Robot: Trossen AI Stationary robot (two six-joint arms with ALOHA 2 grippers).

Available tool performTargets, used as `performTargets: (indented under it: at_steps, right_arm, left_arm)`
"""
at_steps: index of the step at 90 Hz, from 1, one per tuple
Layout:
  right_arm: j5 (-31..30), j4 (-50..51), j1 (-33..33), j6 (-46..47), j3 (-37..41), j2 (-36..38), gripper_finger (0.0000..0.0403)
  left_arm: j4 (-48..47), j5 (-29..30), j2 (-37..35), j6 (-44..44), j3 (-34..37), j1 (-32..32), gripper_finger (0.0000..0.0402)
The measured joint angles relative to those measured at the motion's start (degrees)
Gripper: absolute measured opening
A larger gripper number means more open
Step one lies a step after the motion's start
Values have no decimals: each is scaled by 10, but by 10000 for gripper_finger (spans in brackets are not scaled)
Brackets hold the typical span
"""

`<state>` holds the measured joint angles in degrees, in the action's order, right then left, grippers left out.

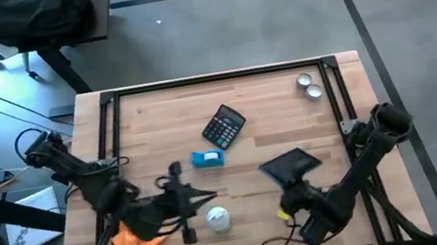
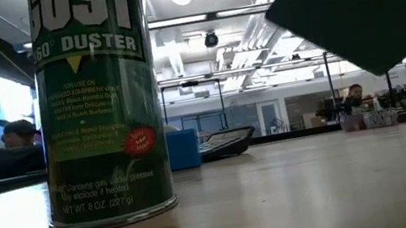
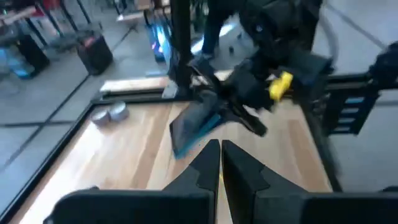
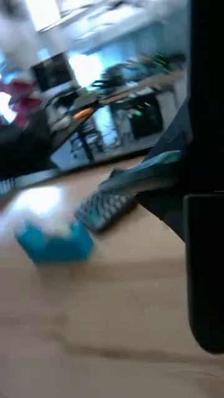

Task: Apply microfiber cloth
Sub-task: Spray the cellphone using the white spray bottle, then wipe the front of the cellphone using microfiber cloth

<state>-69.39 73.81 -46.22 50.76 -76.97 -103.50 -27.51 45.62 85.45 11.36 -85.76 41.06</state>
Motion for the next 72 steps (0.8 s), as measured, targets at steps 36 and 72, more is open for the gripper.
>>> performTargets:
  at_steps: [36,72]
  right_arm:
    - [152,100,33,175,0,81,0]
    - [413,-4,175,-99,21,102,0]
  left_arm:
    - [99,-4,-33,14,119,29,0]
    - [343,-5,-216,-37,379,30,0]
